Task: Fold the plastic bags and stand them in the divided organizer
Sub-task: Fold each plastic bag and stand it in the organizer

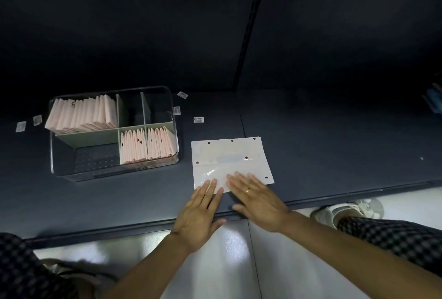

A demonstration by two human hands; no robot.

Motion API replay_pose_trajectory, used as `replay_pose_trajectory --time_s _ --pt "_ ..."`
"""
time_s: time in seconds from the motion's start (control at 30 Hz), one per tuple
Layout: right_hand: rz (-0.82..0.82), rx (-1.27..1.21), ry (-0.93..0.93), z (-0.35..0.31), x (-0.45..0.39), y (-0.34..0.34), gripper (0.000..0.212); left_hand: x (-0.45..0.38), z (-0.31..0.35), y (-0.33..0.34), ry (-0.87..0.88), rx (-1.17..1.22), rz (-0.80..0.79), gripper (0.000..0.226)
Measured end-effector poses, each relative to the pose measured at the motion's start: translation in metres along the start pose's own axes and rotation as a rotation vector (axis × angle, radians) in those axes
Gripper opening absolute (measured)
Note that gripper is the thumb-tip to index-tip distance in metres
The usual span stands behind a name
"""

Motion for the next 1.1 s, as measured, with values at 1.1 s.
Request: replay_pose_trajectory --time_s 1.1 --pt "0.116 -0.995 0.689 0.11 -0.019 -0.031 0.012 -0.048 -0.059 -0.064 -0.236 0.413 0.188 0.031"
Point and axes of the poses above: each hand's wrist, its own x-axis away from the middle knuckle, its own y-axis out of the palm, z = x × y, the point moved 6 cm from there along -x, towards the middle knuckle, and after that the axes turned 10 degrees about -x, right-handed, at the moved point
